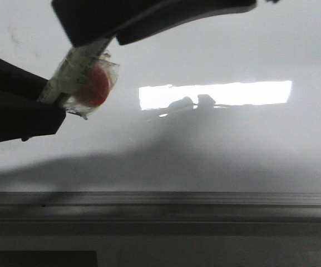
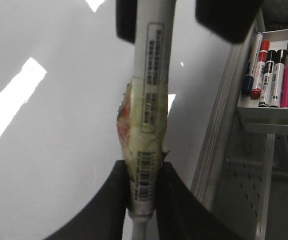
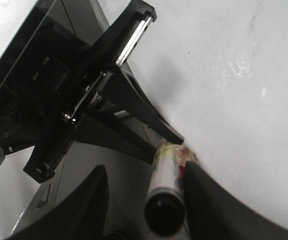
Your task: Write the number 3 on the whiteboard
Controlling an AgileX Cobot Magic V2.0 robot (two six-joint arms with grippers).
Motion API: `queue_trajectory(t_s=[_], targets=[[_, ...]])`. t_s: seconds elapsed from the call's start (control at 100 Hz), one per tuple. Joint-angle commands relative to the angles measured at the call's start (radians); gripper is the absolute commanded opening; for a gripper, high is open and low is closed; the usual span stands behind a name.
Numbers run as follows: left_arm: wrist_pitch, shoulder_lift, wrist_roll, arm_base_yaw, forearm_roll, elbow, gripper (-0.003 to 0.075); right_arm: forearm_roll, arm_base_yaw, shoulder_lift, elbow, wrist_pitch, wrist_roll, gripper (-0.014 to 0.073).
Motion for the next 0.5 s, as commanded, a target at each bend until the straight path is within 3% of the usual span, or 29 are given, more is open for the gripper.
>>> queue_trajectory(t_s=[0.0,0.11,0.18,0.27,0.34,0.49], targets=[[-0.079,-0.01,0.0,-0.005,-0.006,-0.024,-0.002,0.017,0.015,0.025,-0.062,-0.039,-0.013,0.0311],[-0.079,-0.01,0.0,-0.005,-0.006,-0.024,-0.002,0.016,0.015,0.061,-0.077,-0.043,-0.013,0.0279],[-0.079,-0.01,0.0,-0.005,-0.008,-0.024,-0.0019,0.016,0.015,0.067,-0.077,-0.054,-0.013,0.0157],[-0.079,-0.012,0.0,-0.005,-0.012,-0.024,0.0007,0.009,0.015,0.067,-0.077,-0.065,-0.013,-0.0072],[-0.079,-0.012,0.0,-0.005,-0.016,-0.024,0.0084,0.007,0.015,0.067,-0.077,-0.067,-0.011,-0.0057],[-0.079,-0.017,0.0,-0.005,-0.053,-0.024,0.0346,0.004,0.015,0.067,-0.077,-0.067,-0.011,-0.0057]])
